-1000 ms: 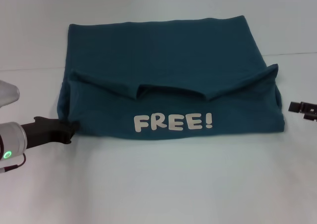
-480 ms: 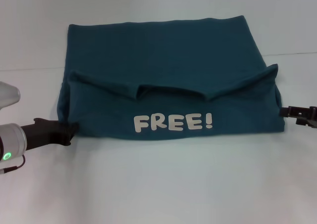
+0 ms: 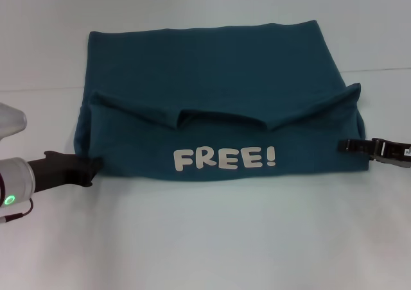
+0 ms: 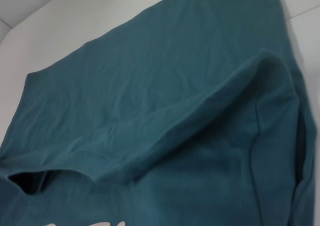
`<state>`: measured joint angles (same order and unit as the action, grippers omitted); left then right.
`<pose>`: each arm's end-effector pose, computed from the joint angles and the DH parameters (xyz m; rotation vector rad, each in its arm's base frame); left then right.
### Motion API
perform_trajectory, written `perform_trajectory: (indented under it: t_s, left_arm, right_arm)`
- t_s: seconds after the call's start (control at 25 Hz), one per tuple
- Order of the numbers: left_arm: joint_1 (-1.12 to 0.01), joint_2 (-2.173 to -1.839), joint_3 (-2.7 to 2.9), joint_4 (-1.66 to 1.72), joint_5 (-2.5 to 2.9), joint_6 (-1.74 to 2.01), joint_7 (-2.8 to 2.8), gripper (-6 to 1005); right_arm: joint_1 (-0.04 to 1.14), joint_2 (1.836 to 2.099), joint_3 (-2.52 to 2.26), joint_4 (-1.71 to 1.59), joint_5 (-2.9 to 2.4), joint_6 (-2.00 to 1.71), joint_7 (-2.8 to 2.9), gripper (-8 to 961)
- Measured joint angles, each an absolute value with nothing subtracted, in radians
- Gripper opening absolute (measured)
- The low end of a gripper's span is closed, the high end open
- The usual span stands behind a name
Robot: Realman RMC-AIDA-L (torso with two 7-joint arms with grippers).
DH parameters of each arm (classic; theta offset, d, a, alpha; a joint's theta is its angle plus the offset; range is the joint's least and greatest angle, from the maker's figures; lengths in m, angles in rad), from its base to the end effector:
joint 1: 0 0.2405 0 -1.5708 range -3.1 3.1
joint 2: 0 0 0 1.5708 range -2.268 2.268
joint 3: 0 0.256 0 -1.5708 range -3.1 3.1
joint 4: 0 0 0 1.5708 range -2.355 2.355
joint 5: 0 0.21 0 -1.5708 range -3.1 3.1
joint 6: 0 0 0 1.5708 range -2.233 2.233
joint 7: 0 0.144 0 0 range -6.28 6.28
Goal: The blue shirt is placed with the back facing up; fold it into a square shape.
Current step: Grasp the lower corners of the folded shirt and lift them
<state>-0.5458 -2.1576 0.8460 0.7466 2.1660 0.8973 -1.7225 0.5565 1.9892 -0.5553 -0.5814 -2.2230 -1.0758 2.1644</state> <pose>-0.2925 0.3877 -0.0181 -2.2835 -0.9037 -0.2261 0.3497 0.3733 0.0451 -1.9107 1.6122 0.4879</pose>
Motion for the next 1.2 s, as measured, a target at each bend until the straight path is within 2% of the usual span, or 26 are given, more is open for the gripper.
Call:
perform_trajectory:
  t_s: [0.64, 1.08, 1.2]
  left_arm:
    - [-0.549, -2.157, 0.848, 0.748, 2.166, 0.897, -1.723, 37]
    - [-0.543, -2.158, 0.845, 0.751, 2.166, 0.904, -1.739, 37]
    - [-0.538, -2.159, 0.843, 0.759, 2.166, 0.924, -1.749, 37]
  right_arm:
    - [0.567, 1.997, -0.555, -0.569, -2.222, -1.059, 2.158, 673]
    - [0.547, 2.003, -0.543, -0.574, -2.209, -1.059, 2.132, 210]
    - [0.535, 2.003, -0.537, -0.574, -2.189, -1.065, 2.103, 123]
